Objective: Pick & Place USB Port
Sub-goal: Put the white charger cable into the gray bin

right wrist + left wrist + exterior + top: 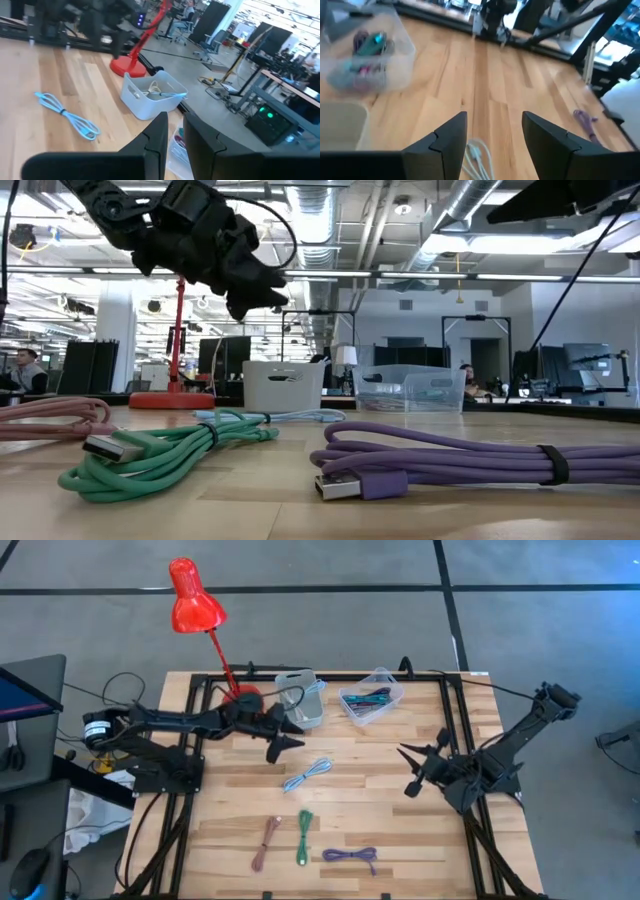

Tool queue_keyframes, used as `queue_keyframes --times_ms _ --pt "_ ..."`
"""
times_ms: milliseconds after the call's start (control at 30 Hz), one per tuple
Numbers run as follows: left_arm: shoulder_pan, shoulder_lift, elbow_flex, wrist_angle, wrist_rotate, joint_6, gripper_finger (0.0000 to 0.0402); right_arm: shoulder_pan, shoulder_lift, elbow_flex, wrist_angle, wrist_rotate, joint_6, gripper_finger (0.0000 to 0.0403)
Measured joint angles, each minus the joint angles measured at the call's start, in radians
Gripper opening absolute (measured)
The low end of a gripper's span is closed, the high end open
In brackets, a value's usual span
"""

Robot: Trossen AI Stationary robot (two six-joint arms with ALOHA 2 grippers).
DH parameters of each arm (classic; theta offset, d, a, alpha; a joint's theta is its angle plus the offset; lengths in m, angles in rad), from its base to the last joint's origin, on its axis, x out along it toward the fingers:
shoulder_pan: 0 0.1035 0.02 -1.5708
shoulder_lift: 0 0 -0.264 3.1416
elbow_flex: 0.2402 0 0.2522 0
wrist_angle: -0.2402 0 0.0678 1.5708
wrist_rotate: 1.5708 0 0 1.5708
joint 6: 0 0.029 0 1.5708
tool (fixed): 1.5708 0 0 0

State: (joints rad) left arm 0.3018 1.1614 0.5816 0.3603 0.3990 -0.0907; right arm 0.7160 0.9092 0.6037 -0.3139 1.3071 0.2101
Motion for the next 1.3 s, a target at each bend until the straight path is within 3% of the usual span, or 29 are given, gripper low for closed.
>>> queue_keyframes --times_ms 367,600,833,1000,1300 --pt "-0.150 0.000 -0.019 -0.121 -0.239 -0.062 0.0190 -0.075 0.000 0.000 0.000 0.000 0.000 0.0053" --pt "-0.245 0.033 -0.039 -0.120 -0.467 -0.129 0.0190 -0.084 0.000 0.000 0.000 0.000 -0.011 0.0053" --pt "-0.284 0.148 -0.039 -0.064 -0.511 -0.162 0.0190 -0.084 0.000 0.000 0.000 0.002 -0.036 0.0053" --pt "-0.284 0.230 -0.038 0.028 -0.515 -0.203 0.0190 -0.084 0.000 0.000 0.000 0.002 -0.036 0.0053" --pt "-0.290 0.333 -0.038 0.052 -0.506 -0.262 0.0190 -0.084 0.000 0.000 0.000 0.002 -0.036 0.0053"
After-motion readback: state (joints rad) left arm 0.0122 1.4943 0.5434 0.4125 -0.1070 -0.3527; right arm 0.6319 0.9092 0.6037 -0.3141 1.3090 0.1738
